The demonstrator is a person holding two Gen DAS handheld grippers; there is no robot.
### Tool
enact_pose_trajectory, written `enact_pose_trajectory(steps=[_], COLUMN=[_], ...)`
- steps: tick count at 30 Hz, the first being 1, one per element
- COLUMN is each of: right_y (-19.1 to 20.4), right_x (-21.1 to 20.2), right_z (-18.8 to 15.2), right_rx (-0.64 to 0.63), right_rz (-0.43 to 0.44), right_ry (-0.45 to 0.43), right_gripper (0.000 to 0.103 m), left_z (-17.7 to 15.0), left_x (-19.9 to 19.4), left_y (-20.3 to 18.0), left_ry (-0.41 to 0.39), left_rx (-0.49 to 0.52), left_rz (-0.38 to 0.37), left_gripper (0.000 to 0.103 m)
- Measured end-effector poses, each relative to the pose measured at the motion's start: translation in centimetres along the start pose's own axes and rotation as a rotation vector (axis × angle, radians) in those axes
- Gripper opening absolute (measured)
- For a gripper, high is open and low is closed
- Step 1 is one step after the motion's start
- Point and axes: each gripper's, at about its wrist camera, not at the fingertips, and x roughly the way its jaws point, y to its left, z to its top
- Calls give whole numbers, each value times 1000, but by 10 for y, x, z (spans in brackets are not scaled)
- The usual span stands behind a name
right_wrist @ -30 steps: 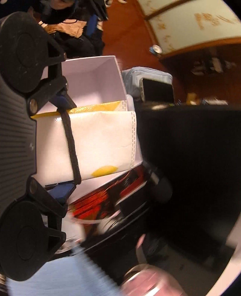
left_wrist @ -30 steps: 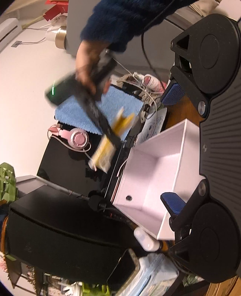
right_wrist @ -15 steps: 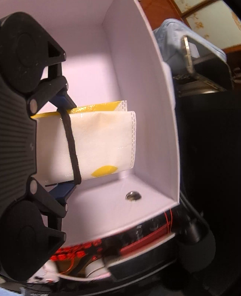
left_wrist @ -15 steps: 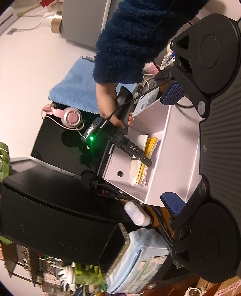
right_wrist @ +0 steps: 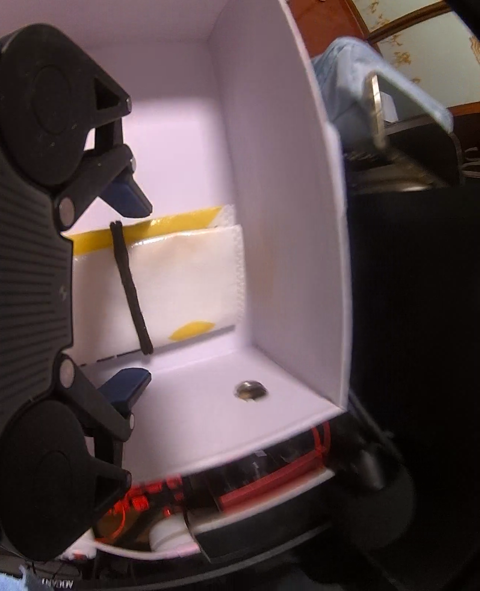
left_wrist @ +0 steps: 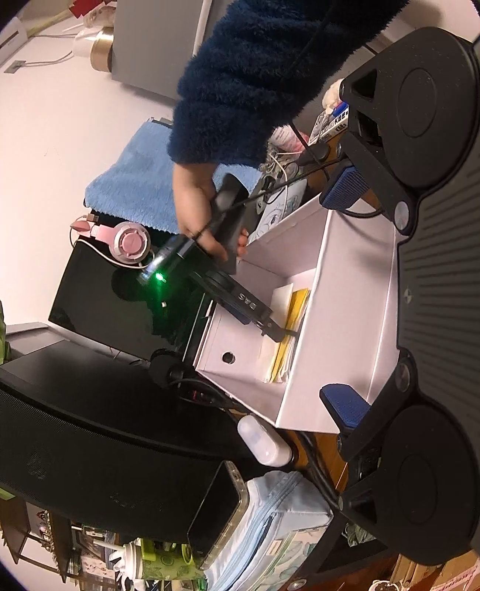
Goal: Fold shopping bag
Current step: 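Lower the tied strip into the white box and open the right gripper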
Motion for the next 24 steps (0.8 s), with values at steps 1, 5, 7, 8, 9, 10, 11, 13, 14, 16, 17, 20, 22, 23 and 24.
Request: enact_pose_trajectory(steps=[1, 5, 7, 8, 9, 10, 11, 13, 14, 16, 17, 20, 22, 23, 24], right_y=[3, 22, 30, 32, 33, 33, 32, 29, 27, 24, 23, 22, 19, 17, 15], right_x=[-4, -3, 6, 11, 14, 17, 19, 21, 20, 21, 21, 24, 27, 27, 28], right_z=[-3, -14, -20, -22, -23, -24, -24, -24, -24, -25, -25, -29, -32, -34, -37], right_rx=[-9, -81, -110, -115, -117, -118, -117, -113, -112, -112, -112, -152, -157, -155, -151], right_rz=[5, 12, -8, -24, -41, -58, -76, -94, -98, -106, -109, -118, -123, -122, -118], right_ry=[7, 89, 134, 145, 148, 147, 141, 127, 116, 98, 94, 80, 86, 88, 85], right_gripper=[87, 67, 52, 52, 49, 45, 43, 40, 39, 37, 37, 37, 36, 36, 36], left_z=[0, -1, -1, -2, -2, -2, -2, -1, -1, -1, -1, -2, -3, -3, -3], left_x=[0, 1, 1, 0, -1, -1, -2, -3, -2, -1, 0, 2, 2, 1, 1], left_y=[-1, -4, -6, -6, -6, -6, -6, -5, -4, -4, -4, -4, -4, -4, -4], left_ry=[0, 1, 0, 0, -1, -1, -1, -2, -3, -2, 1, 10, 12, 10, 10], left_rx=[-1, 1, 7, 10, 12, 13, 11, 8, 6, 1, 0, -1, 1, 2, 2], left_rz=[-3, -15, -15, -14, -12, -9, -8, -8, -9, -13, -14, -13, -11, -12, -14], left_gripper=[102, 102, 102, 102, 102, 102, 102, 102, 102, 102, 102, 102, 102, 102, 102])
